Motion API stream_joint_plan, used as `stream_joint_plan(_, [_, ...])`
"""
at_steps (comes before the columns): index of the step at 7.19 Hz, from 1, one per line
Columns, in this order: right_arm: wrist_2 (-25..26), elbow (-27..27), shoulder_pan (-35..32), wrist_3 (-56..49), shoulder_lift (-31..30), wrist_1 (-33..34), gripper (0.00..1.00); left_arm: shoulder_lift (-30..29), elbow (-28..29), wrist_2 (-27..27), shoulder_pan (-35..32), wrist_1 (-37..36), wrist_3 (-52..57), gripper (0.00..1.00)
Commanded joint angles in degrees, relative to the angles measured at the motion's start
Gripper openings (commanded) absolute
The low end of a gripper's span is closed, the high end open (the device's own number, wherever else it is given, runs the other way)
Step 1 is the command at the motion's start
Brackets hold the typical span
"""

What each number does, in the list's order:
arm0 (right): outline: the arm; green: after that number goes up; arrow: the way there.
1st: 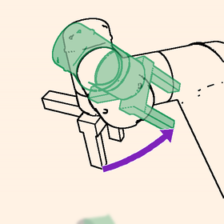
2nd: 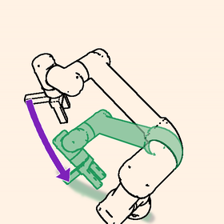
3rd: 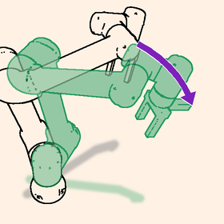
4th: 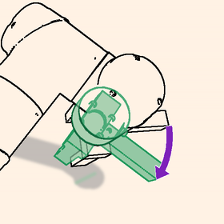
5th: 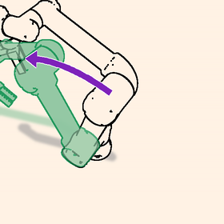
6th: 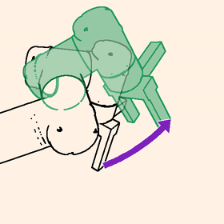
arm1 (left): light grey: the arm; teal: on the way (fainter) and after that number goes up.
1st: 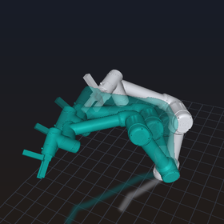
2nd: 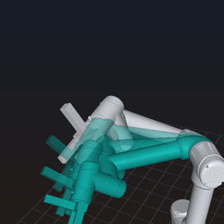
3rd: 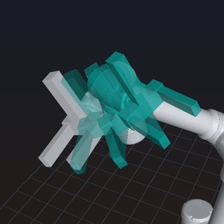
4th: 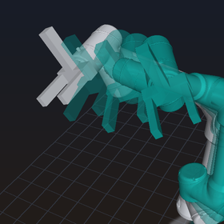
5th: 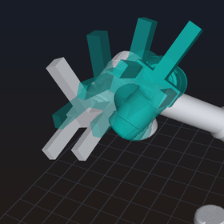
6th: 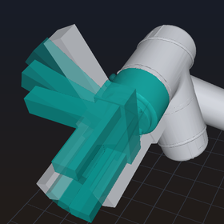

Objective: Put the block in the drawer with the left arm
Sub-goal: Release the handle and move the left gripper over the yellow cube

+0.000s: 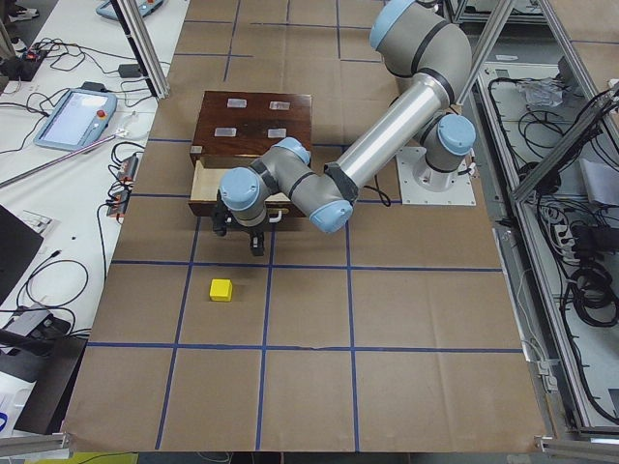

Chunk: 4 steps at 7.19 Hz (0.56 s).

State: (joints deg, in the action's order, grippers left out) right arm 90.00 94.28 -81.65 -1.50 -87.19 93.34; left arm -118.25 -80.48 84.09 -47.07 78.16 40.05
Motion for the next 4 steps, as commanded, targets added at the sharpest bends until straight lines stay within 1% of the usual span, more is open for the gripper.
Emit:
stream_joint_plan(1, [0.0,0.0,0.0,0.1,0.0,0.0,1.0,0.2,3.3,1.4,0.0,0.2,0.1,0.99])
stream_joint_plan(2, [0.0,-0.1,0.0,0.0,0.0,0.0,1.0,-0.1,4.6,1.9,0.0,0.2,0.3,0.99])
stream_joint_plan(3, [0.0,-0.1,0.0,0.0,0.0,0.0,1.0,-0.6,6.2,4.8,0.0,0.2,0.2,0.99])
stream_joint_plan(4, [0.0,0.0,0.0,0.0,0.0,0.0,1.0,-3.1,9.1,6.2,0.0,0.1,0.2,0.99])
